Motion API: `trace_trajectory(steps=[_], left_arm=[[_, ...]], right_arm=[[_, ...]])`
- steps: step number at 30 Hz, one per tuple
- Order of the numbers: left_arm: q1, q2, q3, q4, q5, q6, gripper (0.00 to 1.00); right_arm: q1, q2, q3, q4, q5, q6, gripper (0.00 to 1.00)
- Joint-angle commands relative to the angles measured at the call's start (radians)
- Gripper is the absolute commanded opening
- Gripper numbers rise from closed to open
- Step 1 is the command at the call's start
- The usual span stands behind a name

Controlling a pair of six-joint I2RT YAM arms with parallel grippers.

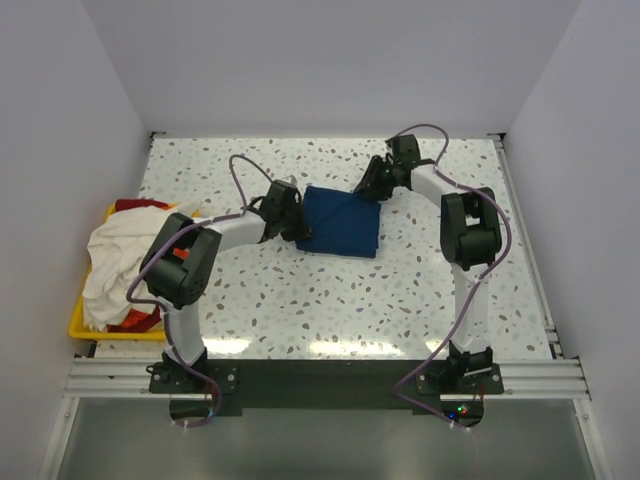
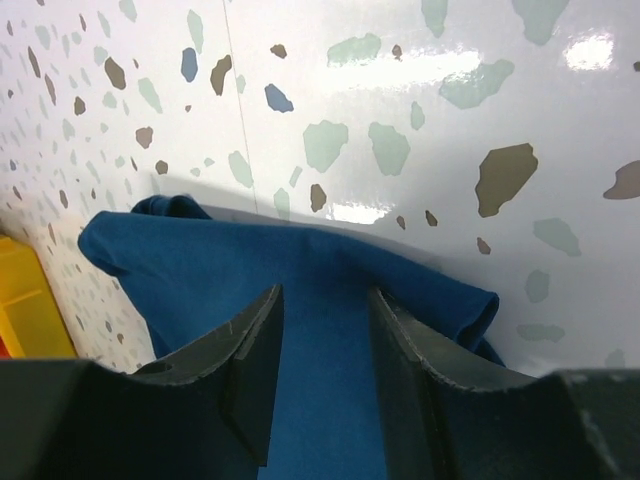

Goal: Fold and stack the t-shirts
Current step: Fold the tshirt

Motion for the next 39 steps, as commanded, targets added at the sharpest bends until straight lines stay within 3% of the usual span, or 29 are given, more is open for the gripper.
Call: trace_trajectory(steps=[1, 7, 11, 20, 32, 39], left_arm=[[-0.028, -0.056, 0.012, -0.071, 0.01, -0.013, 0.0], [-0.051, -0.101, 0.015, -0.063, 0.003, -0.045, 0.0], [-0.043, -0.107, 0.098, -0.1, -0.043, -0.015, 0.0], [-0.004, 0.041, 0.276, -0.088, -0.053, 0.034, 0.0], [0.118, 0.305, 0.403, 0.018, 0.058, 0.044, 0.0], [0.127, 0.287, 0.399, 0.032, 0.101, 0.045, 0.0]], right_arm=[[-0.001, -0.072, 0.034, 0.011, -0.016, -0.01, 0.43], [0.002, -0.208, -0.03, 0.02, -0.013, -0.006, 0.44], [0.022, -0.317, -0.194, 0.064, -0.032, 0.016, 0.44], [0.068, -0.527, -0.531, 0.222, -0.12, 0.094, 0.44], [0.046, -0.532, -0.841, 0.379, -0.172, 0.169, 0.42], [0.012, -0.582, -0.908, 0.388, -0.164, 0.169, 0.41]])
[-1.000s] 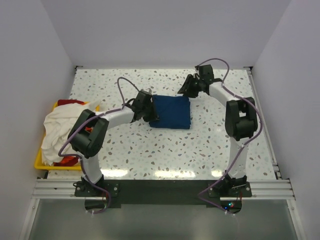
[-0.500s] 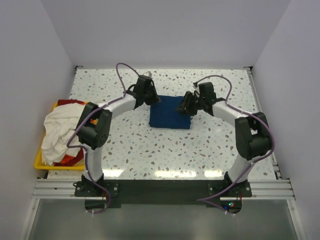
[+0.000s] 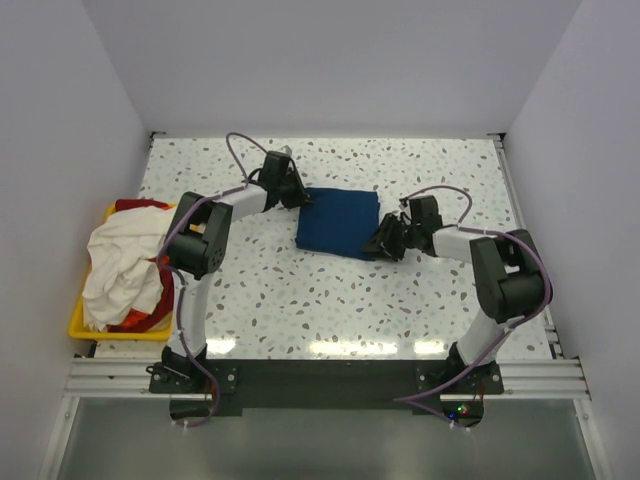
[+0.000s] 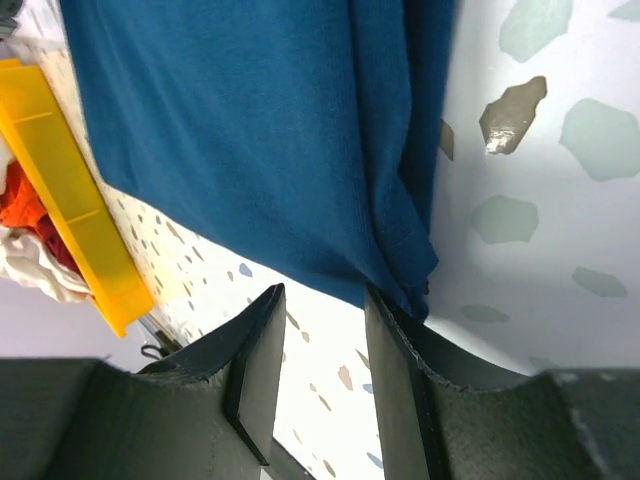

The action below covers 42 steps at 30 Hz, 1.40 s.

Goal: Fold and stack the t-shirts
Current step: Fold the tshirt, then neatly place the folded tshirt to the corner

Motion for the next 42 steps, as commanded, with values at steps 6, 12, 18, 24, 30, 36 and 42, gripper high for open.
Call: trace_trajectory(steps=[6, 12, 18, 24, 30, 36, 42], left_arm=[[0.004, -0.093, 0.051, -0.005, 0.038, 0.059, 0.13], [-0.001, -0.162, 0.136, -0.107, 0.049, 0.085, 0.29], [-0.028, -0.303, 0.024, -0.101, 0.09, 0.064, 0.29], [-0.053, -0.432, -0.086, -0.127, 0.118, 0.09, 0.29], [-0.053, -0.521, -0.136, -0.17, 0.121, 0.135, 0.3], [-0.053, -0.59, -0.189, -0.192, 0.127, 0.15, 0.3], [-0.053, -0.67, -0.243, -0.225, 0.12, 0.181, 0.3]], right_arm=[[-0.007, -0.164, 0.079, -0.09, 0.106, -0.076, 0.43], [-0.009, -0.107, 0.231, -0.247, 0.315, -0.208, 0.55], [-0.021, 0.057, 0.389, -0.276, 0.302, -0.257, 0.63], [-0.019, 0.166, 0.462, -0.267, 0.3, -0.245, 0.64], [-0.006, 0.187, 0.443, -0.255, 0.304, -0.229, 0.64], [0.051, 0.22, 0.45, -0.275, 0.376, -0.2, 0.54], [0.065, 0.229, 0.458, -0.291, 0.441, -0.194, 0.35]])
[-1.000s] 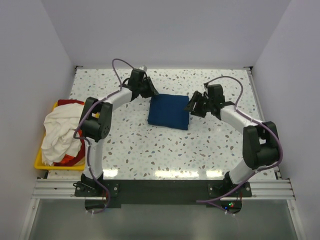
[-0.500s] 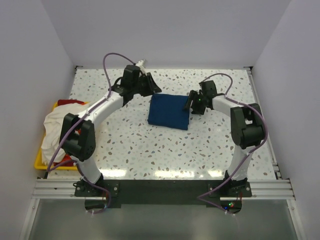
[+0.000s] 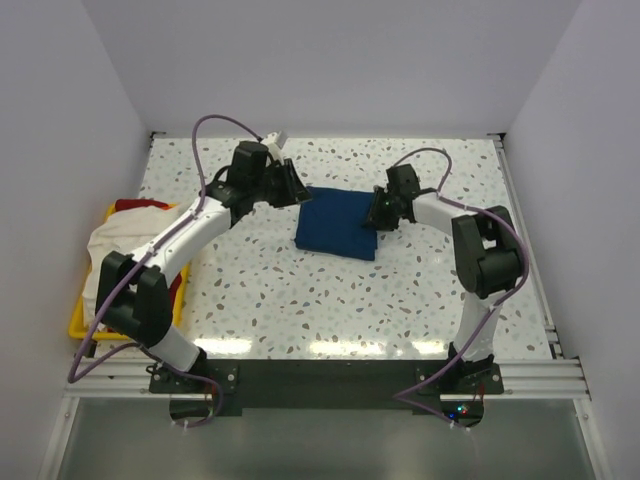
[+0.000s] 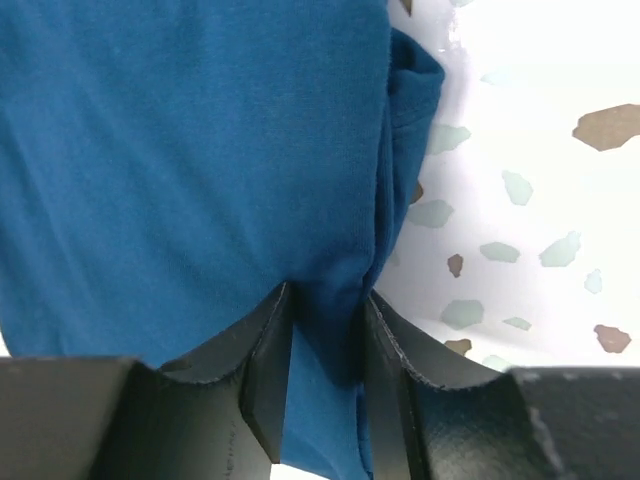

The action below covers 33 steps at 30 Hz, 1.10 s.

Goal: Fold and stack the t-shirts
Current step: Neatly place the folded tshirt to the corner

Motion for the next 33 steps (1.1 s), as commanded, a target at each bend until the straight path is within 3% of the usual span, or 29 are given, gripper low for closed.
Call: trace_trajectory(steps=[1, 5, 14, 21, 29, 33], left_arm=[[0.006, -0.109, -0.052, -0.023, 0.011, 0.057, 0.3], [0.006, -0.151, -0.081, -0.041, 0.014, 0.071, 0.3], [0.006, -0.315, -0.185, -0.124, -0.03, 0.177, 0.29], [0.006, -0.467, -0.337, -0.118, -0.124, 0.214, 0.3], [0.007, -0.479, -0.417, -0.106, -0.156, 0.245, 0.3], [0.007, -0.476, -0.442, -0.097, -0.173, 0.248, 0.3]], right_arm=[[0.007, 0.049, 0.096, -0.085, 0.121, -0.034, 0.02], [0.004, 0.086, 0.196, -0.164, 0.231, -0.112, 0.0], [-0.111, 0.27, 0.591, -0.37, 0.477, -0.338, 0.0], [-0.191, 0.399, 0.798, -0.383, 0.591, -0.43, 0.0], [-0.252, 0.537, 1.003, -0.338, 0.718, -0.532, 0.0], [-0.283, 0.558, 1.017, -0.282, 0.745, -0.591, 0.0]])
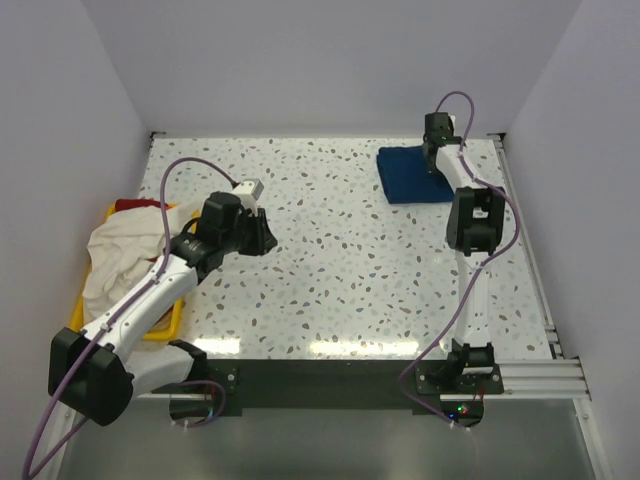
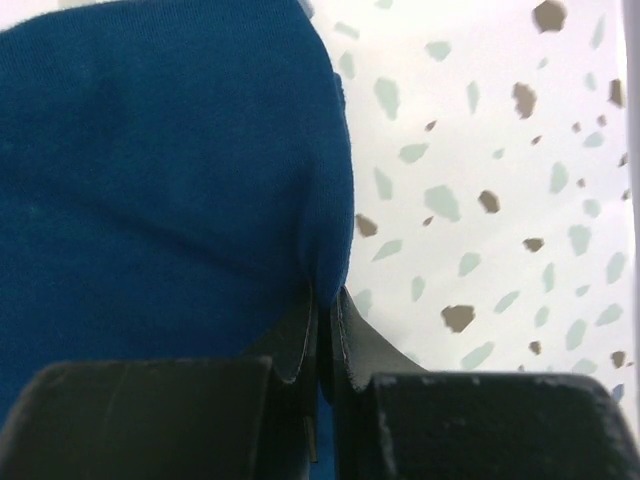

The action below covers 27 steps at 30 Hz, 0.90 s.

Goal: Fold and stack the t-shirts
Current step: Neatly place the folded tshirt to the corner

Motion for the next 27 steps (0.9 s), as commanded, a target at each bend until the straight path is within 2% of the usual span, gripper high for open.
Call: trace_trajectory(steps=[1, 16, 27], left_arm=[[0.007, -0.007, -0.018, 0.032, -0.033, 0.031, 0.3], [0.013, 0.042, -0.033, 0.049, -0.057, 0.034, 0.29], [0.015, 0.071, -0.036, 0.049, -0.065, 0.033, 0.29]], right_arm=[[-0.039, -0.002, 0.059, 0.079, 0.091, -0.093, 0.0], [-0.127, 0.082, 0.192, 0.207, 0.136, -0.212, 0.0], [-0.158, 0.107, 0.212, 0.246, 0.154, -0.248, 0.0]])
